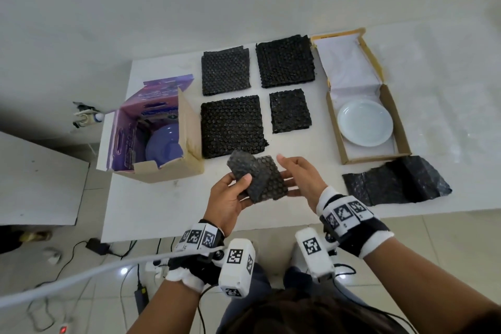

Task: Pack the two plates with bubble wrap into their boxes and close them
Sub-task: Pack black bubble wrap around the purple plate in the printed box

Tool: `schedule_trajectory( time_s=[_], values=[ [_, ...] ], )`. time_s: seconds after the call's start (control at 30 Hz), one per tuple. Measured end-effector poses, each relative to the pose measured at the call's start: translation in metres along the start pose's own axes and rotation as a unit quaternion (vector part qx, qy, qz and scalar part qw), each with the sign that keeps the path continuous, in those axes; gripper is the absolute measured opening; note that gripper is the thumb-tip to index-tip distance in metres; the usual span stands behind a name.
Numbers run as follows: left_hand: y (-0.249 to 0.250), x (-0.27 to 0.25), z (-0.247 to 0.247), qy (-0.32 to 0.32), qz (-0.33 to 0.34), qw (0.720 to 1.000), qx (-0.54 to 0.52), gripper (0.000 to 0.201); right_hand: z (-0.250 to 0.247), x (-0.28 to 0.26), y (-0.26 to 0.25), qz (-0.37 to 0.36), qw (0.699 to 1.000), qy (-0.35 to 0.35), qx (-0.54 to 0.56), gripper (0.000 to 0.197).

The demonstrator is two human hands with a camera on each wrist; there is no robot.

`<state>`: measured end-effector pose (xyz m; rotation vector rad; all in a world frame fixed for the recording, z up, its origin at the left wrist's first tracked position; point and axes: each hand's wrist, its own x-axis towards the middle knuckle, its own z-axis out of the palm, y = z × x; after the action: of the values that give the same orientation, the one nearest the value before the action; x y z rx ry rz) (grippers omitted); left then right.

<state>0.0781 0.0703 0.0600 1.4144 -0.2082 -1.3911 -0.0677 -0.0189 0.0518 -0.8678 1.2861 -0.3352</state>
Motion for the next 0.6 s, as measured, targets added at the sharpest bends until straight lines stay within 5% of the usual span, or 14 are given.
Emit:
schedule_trajectory(
  time_s=[0.47,0.6],
  values=[
    [0.007,-0.011,-0.047,-0.027,0.007,0.999,-0.038,0.028,0.029,0.000,0.012,0.104,0.983,-0.148,0.013,0.016],
    [0.009,-0.013,-0.056,-0.029,-0.011,0.999,-0.042,0.029,0.042,-0.001,0.015,0.053,0.988,-0.140,0.048,0.011]
  ],
)
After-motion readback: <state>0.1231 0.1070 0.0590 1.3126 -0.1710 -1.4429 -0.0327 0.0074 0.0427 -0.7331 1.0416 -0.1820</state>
